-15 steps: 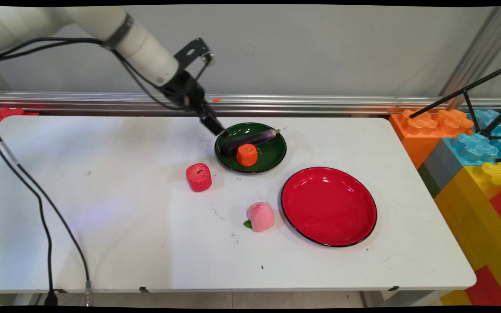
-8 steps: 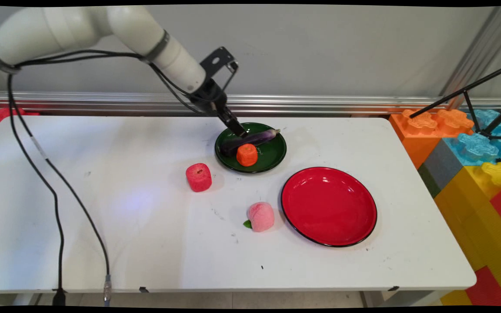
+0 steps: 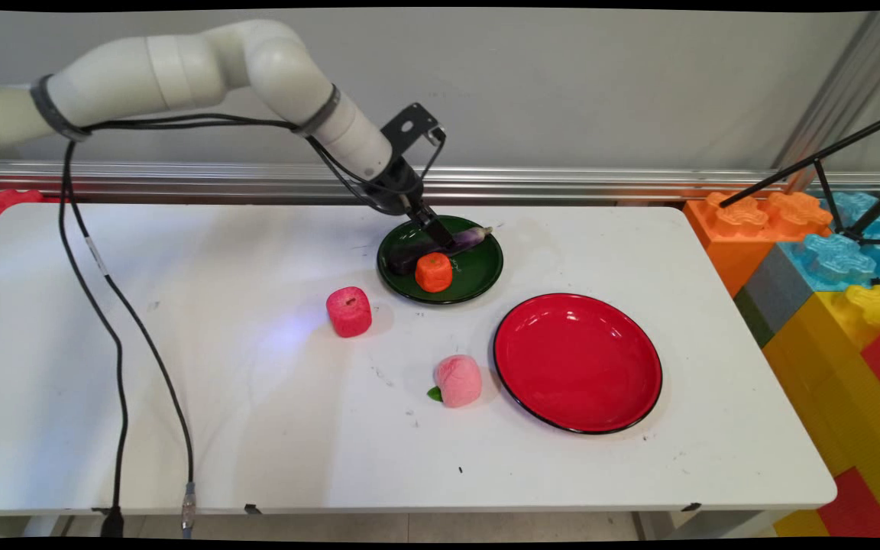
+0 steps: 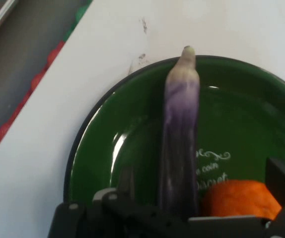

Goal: Pick up the eggplant from the green plate

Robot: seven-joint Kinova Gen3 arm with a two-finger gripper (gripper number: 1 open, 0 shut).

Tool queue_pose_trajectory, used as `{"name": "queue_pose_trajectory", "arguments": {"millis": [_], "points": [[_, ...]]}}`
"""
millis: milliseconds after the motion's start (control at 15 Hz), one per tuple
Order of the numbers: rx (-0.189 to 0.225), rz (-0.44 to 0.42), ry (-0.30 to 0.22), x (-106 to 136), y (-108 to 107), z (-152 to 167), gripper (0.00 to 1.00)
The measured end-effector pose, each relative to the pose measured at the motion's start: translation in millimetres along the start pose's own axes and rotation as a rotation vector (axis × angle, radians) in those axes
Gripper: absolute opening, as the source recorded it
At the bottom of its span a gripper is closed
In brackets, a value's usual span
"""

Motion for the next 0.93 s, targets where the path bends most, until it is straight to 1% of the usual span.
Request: {"name": "queue_pose_trajectory", "arguments": {"millis": [467,933], "points": [[0.013,-0.014,-0.01,-0.3,-5.5,32.4,1.0],[0.018,-0.018,-0.014,-1.1,-7.1,46.9,1.0]]}}
